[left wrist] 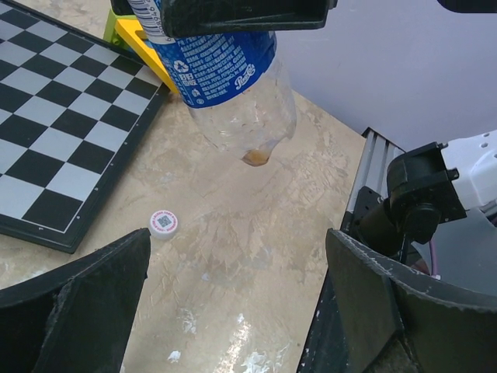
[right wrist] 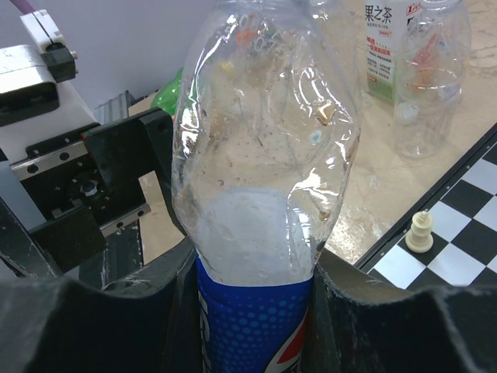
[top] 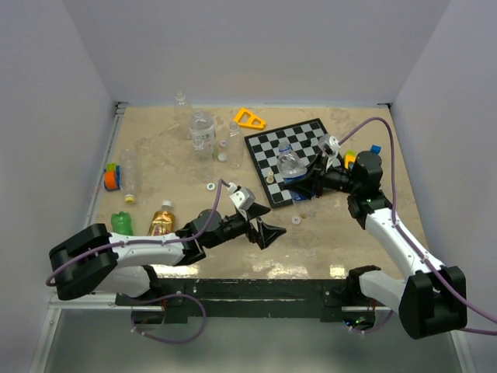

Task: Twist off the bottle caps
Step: Place the plastic bottle at the center of the board.

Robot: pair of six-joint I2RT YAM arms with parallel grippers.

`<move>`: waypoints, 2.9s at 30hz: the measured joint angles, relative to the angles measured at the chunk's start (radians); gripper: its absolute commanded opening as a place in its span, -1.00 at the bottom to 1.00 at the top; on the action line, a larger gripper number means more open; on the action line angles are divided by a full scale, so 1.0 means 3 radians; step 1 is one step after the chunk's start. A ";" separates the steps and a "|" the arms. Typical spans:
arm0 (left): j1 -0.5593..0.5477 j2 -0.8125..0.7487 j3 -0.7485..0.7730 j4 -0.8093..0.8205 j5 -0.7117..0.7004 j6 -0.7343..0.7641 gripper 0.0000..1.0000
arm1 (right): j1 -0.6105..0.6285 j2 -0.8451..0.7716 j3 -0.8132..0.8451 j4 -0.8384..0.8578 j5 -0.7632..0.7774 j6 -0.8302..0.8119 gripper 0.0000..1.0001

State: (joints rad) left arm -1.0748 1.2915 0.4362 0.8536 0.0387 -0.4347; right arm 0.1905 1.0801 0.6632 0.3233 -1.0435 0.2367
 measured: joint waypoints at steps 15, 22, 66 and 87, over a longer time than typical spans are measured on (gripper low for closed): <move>-0.0003 0.0880 0.0748 0.0312 -0.0234 -0.0415 0.97 | -0.0006 0.0043 -0.0038 0.0145 -0.0025 0.0184 -0.64; -0.0011 0.1293 0.1171 0.0314 -0.0364 -0.0577 0.47 | -0.0006 0.0043 -0.0045 0.0161 -0.0038 0.0195 -0.63; 0.0093 0.0544 0.1437 -0.2354 -0.0013 0.0546 0.71 | -0.0005 0.0314 0.0753 -0.2382 -0.0516 -0.2842 -0.72; 0.0159 -0.1644 0.0875 -0.3602 -0.1068 0.1606 1.00 | -0.0621 0.0167 0.0668 -0.2379 0.0821 -0.3263 -0.57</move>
State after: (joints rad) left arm -1.0271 0.7982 0.6987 -0.2272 -0.2817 0.0471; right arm 0.0044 1.1301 0.8635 -0.3904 -0.7971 -0.7422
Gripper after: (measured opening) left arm 0.997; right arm 0.422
